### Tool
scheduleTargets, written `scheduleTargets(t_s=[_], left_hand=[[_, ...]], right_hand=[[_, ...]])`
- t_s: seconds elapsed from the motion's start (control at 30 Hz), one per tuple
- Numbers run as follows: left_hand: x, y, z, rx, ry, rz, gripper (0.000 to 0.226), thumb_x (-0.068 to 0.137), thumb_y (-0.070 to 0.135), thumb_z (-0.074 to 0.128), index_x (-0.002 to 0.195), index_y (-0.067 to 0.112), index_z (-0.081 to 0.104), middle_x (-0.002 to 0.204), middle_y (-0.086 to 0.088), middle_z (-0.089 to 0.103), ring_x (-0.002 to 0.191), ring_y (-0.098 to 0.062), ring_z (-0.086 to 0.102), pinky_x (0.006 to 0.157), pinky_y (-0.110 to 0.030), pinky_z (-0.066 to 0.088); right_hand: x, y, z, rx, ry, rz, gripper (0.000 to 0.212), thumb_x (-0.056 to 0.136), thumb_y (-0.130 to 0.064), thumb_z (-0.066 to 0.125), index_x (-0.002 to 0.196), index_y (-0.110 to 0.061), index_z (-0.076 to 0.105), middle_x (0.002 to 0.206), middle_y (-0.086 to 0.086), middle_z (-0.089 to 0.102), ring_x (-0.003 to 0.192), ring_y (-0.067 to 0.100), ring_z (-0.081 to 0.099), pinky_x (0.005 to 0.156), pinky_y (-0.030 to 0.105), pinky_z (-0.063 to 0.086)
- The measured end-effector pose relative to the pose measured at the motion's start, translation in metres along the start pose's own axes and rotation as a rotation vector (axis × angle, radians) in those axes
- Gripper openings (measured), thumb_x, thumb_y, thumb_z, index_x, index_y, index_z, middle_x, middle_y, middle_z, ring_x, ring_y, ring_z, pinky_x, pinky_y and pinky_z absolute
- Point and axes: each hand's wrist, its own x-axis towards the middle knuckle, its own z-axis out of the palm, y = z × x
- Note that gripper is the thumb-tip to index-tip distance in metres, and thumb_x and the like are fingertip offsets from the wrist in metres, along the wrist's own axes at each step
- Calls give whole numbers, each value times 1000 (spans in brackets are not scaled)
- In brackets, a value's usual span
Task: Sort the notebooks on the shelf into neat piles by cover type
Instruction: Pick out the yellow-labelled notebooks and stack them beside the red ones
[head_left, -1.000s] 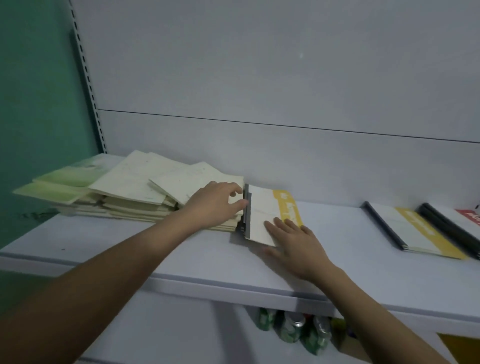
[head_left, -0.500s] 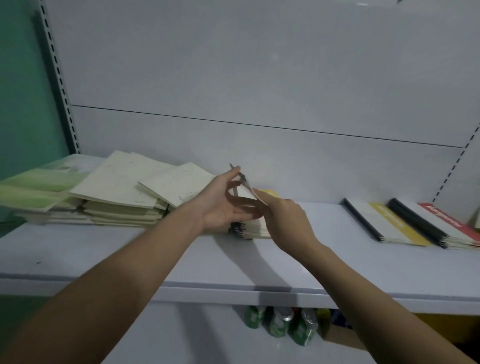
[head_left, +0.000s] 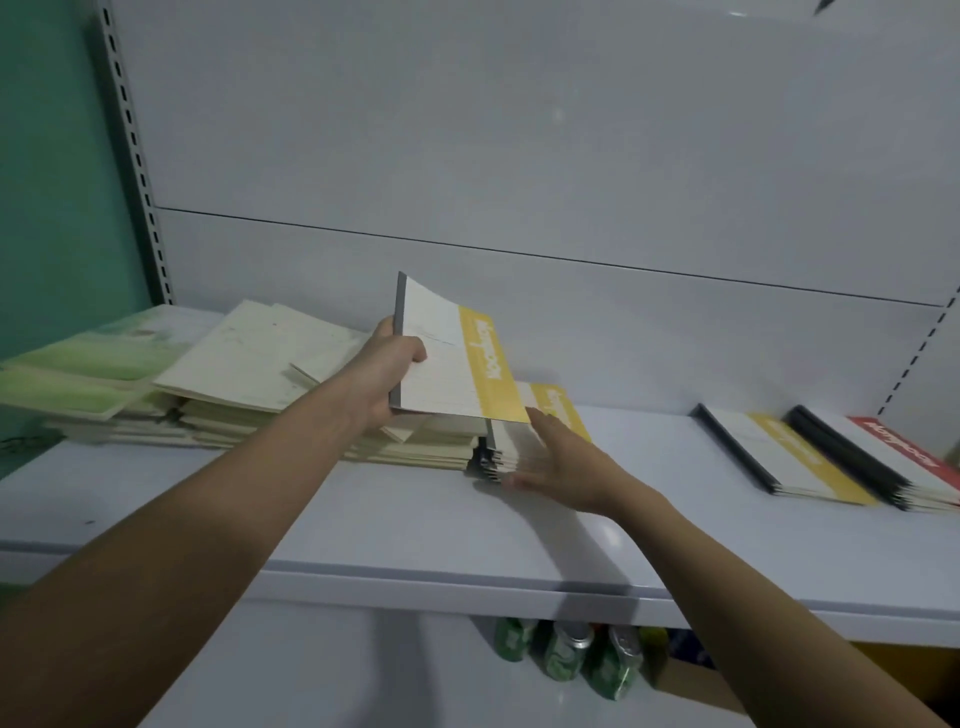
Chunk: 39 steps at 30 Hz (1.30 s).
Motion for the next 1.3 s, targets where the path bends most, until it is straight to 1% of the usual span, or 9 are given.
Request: scheduleTargets(t_s=[0.1,0.27,0.37,0.67,0.83,0.93,1.03,1.17,1.3], left_hand=[[-2,-4,-1,34,-12,-3,52,95,3,35,139,29,35,118,-6,54,89,-24,55,49,-32,50],[-1,-9,-8,64,-6,9,48,95,4,35,137,29,37,116,-6,55,88,-23,55,56,-34,49],[0,-11,-12,88,7,20,43,94,4,37,129,29,41,120,-8,57,95,-28,57,68,-39,50],[2,-4,-5,124,17,74,49,94,3,38,138,26,39,121,-6,54,99,-28,55,68,-36,50],[0,-5,-11,97,35,76,50,93,2,38,137,25,38,121,-8,54,88,-22,55,64,-35,50],[-4,-7,-16,76,40,55,46,94,2,37,134,26,39,117,-8,55,87,-24,55,62,-36,50],[-10,-12,-9,46,16,24,46,95,2,36,134,26,39,115,-8,54,89,-26,55,61,-36,49],[-14,-21,13,-38,7,-24,43,96,2,36,134,23,41,115,-11,56,95,-29,56,65,-36,51],[-19,-24,28,-190,-16,-84,22,101,26,43,121,23,51,102,-10,68,81,-29,67,62,-40,56]], right_hand=[[10,-10,-2,-155,-50,8,91,85,-68,50,154,-22,12,160,-5,17,147,17,11,117,44,19],[-7,-14,5,-284,86,-35,59,90,-67,42,132,-25,46,125,-8,52,118,16,47,95,39,39],[-34,-7,13,-392,177,-98,48,98,-43,47,143,-28,40,146,-10,43,134,14,39,99,36,37],[-36,-20,-5,-385,250,73,36,96,-37,54,131,-43,55,118,-4,66,105,25,58,75,30,43],[-34,-24,-20,-112,44,126,30,98,-39,47,124,-32,60,116,4,63,107,32,56,82,35,45],[-39,-19,-41,99,287,189,23,99,-30,44,82,-24,58,85,5,64,87,33,61,67,34,43],[-42,-39,-59,163,516,112,31,102,-26,40,75,-13,49,64,0,50,71,31,51,58,34,32],[-45,-82,-53,-24,460,-47,26,101,-23,43,117,-31,61,85,-1,61,81,29,55,66,35,39],[-51,-108,-31,-156,209,-164,44,103,-38,35,146,-29,33,139,3,48,120,27,47,88,41,45]])
